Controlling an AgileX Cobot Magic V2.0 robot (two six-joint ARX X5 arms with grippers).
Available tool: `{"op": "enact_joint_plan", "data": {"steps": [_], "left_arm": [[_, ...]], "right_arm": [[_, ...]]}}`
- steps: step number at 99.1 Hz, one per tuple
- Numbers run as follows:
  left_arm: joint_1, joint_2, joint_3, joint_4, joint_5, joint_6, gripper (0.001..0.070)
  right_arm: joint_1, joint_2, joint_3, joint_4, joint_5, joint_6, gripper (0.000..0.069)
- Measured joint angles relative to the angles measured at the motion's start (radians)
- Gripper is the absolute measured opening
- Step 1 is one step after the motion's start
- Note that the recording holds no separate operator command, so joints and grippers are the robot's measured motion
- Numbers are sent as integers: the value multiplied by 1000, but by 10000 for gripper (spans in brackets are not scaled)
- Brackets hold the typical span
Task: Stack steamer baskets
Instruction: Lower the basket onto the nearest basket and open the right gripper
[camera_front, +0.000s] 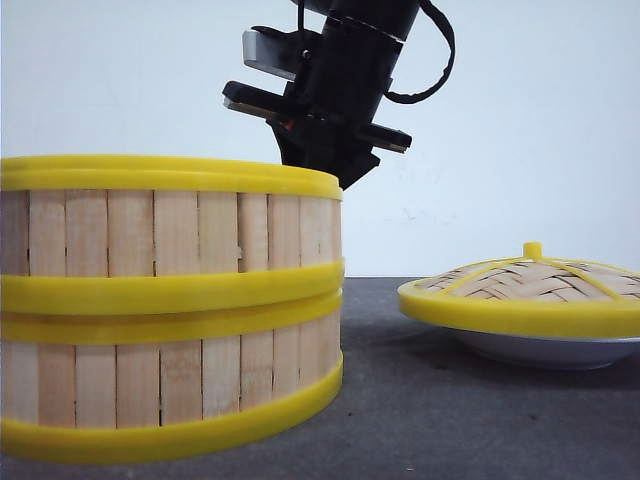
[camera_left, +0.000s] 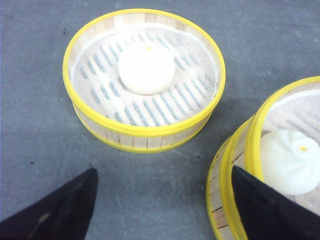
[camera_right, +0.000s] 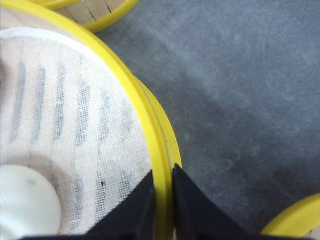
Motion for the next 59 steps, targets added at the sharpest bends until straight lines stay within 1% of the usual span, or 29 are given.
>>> {"op": "enact_joint_plan", "data": {"steps": [31,49,59], "left_arm": [[0,0,0,0,0,0,519],[0,0,0,0,0,0,519],[0,0,0,0,0,0,519]], "right_arm": [[0,1,0,6,5,-1,25],[1,4,0,13,65,-2,24],[5,4,0,13,72,-2,24]]}}
